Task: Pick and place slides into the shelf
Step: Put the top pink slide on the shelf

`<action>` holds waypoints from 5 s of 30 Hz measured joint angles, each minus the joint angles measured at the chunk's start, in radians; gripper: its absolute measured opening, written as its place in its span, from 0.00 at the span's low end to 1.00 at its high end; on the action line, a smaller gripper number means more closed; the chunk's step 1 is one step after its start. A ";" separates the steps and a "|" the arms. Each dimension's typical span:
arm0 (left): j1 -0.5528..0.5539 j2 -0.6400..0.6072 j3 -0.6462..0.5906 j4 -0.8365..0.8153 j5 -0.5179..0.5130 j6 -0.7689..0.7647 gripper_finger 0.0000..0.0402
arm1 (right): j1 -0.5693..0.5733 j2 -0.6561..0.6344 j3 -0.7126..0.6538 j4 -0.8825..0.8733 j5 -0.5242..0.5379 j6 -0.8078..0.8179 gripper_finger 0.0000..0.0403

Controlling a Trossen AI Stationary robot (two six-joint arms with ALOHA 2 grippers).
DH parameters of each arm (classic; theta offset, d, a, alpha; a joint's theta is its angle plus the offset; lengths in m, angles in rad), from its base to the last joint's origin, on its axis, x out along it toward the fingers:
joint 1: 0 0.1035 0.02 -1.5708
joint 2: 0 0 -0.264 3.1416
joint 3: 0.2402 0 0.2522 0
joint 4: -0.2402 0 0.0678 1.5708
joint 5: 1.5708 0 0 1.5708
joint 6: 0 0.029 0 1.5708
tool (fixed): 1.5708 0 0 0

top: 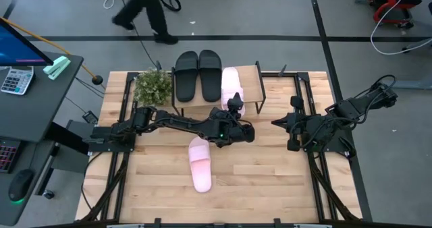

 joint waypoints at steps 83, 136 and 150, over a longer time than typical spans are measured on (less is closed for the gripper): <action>0.055 -0.114 0.000 -0.282 0.210 0.084 0.58 | 0.000 0.000 0.000 0.008 0.000 0.027 0.00; 0.108 -0.114 0.000 -0.271 0.455 -0.021 0.38 | 0.000 0.000 0.000 0.008 -0.004 0.035 0.00; 0.121 -0.113 0.000 -0.191 0.422 0.084 0.04 | 0.000 0.000 0.000 0.008 -0.004 0.033 0.00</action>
